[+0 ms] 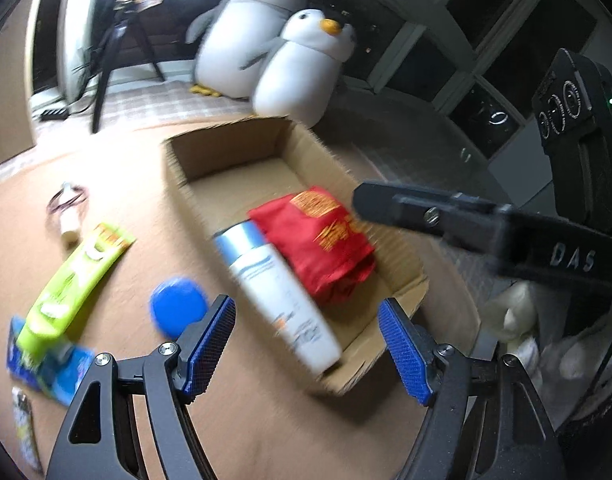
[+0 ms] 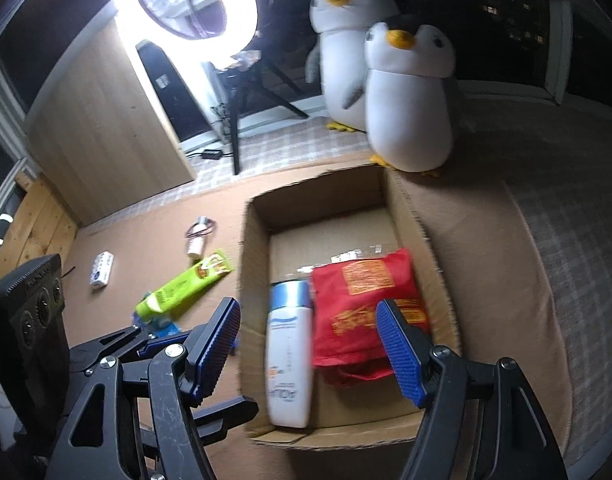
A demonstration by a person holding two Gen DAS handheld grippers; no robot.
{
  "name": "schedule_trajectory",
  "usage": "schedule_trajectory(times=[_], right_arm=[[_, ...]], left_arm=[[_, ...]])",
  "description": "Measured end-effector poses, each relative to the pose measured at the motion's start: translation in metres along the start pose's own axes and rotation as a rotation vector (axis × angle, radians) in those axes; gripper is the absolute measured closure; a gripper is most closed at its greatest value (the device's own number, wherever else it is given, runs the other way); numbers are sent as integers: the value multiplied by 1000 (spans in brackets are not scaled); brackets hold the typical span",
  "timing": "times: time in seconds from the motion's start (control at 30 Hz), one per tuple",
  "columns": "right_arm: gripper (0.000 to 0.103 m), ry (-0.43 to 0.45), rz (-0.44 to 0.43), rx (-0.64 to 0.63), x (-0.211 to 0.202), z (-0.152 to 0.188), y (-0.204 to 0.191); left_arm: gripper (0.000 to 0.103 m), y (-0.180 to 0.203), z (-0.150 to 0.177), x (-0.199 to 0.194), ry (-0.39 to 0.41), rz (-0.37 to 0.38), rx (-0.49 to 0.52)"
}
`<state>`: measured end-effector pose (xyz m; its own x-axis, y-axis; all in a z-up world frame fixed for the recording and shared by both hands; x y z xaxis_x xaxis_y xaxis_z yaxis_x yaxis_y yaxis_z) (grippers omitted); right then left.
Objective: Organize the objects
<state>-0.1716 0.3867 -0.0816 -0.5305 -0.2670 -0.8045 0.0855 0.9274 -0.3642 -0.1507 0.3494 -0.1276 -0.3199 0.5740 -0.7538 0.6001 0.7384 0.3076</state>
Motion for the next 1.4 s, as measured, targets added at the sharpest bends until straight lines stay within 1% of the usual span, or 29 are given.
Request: schedule_trajectory(times=[0.17,0.27,0.47,0.63,0.73,0.8,0.87,0.93,1.07,1.23,1.3,1.4], right_arm=[[35,2,-56,-28,1,10,-32],[34,-18,-90,-71,6,22,-57],[34,-95,-145,-148,32,53,-107],[34,-162,-164,-177,60,71,-136],[34,-213,-171,-194,82,82,-151],[34,-243,-159,-220,96,88,-158],[34,-285,-155,-240,112,96,-163],[34,-306,-152,-259,125,102,-168],[34,-319,-125,-312,146,108,-177],[34,-319,-94,-353,162,110,-182],[34,-323,-83,-360,168,112,-184],[34,-340,-90,-350,175,119,-187]], left_arm=[[26,-31,39,-28,-15,-38,-38],[26,-53,64,-44,-29,-64,-69],[26,-105,121,-83,-44,-121,-170],[26,-142,159,-110,-43,-160,-256],[26,-156,172,-120,-40,-179,-291],[26,-162,177,-129,-31,-185,-305],[26,-166,182,-136,-25,-191,-313],[26,-169,186,-140,-23,-196,-322],[26,-175,192,-148,-22,-204,-343],[26,-185,197,-155,-19,-213,-365],[26,-189,200,-156,-16,-206,-379],[26,-192,203,-158,-12,-193,-399]])
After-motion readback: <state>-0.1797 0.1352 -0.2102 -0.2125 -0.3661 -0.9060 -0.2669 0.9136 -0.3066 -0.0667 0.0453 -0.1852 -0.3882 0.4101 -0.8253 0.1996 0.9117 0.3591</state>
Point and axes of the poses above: each gripper's, at about its wrist camera, not at the fingertips, and x roughly the way its jaws point, y to its right, z to its underside, the point moved 9 cm from there along x, roughly the way its jaws point, and after that the axes turned 10 degrees about x, right-handed, at the moved point
